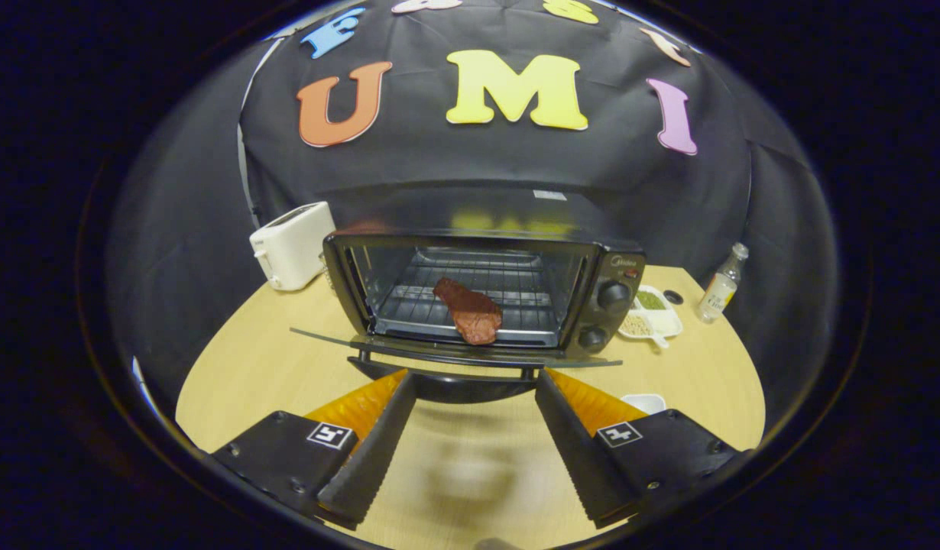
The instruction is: Open the toaster oven, put the food inside, and close the toaster oven door.
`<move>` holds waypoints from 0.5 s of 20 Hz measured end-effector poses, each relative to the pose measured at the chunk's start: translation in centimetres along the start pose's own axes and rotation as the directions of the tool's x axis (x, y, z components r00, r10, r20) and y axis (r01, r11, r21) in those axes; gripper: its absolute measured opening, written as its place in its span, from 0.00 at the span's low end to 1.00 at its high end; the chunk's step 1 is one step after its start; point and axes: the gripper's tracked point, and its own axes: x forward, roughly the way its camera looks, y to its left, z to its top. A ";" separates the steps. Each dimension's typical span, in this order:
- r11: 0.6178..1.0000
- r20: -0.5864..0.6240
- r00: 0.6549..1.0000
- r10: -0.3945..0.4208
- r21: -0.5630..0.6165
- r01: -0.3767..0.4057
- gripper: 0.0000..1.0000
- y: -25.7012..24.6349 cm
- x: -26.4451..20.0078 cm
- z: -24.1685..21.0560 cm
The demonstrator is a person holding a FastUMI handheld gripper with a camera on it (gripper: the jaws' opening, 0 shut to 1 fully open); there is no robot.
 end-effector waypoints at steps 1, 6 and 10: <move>1.000 0.012 1.000 0.001 -0.008 -0.001 1.00 0.1 0.2 0.9; 0.999 0.052 0.999 -0.002 -0.046 0.004 1.00 0.1 2.1 4.9; 0.999 0.075 0.997 0.015 -0.041 -0.012 1.00 0.4 2.5 6.9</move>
